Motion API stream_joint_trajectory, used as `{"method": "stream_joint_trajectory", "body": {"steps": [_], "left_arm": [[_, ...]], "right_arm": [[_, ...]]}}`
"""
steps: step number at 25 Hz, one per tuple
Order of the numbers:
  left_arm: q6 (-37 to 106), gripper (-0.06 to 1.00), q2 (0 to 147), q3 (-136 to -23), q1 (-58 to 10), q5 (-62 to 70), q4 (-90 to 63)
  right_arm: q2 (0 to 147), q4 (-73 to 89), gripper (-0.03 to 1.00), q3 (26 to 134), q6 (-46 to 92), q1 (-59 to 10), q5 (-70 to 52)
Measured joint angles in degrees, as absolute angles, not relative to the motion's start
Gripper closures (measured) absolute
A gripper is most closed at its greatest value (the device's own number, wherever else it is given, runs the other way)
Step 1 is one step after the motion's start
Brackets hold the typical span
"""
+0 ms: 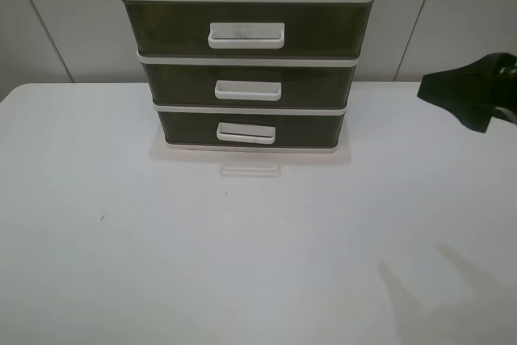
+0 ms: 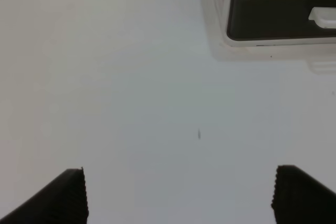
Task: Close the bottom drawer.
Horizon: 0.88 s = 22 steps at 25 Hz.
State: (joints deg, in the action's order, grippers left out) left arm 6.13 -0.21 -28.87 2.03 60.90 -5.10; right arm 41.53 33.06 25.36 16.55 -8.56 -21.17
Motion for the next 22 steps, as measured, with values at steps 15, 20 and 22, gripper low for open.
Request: {"method": "stream_joint_trajectory", "body": {"steps": [15,20,22], "left_arm": [[6.1,0.23,-0.2,-28.9,2.0,60.9,-5.1],[6.1,0.23,-0.2,-28.9,2.0,60.9,-5.1],[6.1,0.23,-0.2,-28.9,2.0,60.9,-5.1]], "right_arm": [[9.9,-6.2,0.18,34.7,-7.8,-3.8,-57.3],[2.6,-6.0,0.18,31.3,-8.0,-3.8,-58.1],[1.1,-5.4,0.18,30.7,-8.0,-3.8,-59.1]]}}
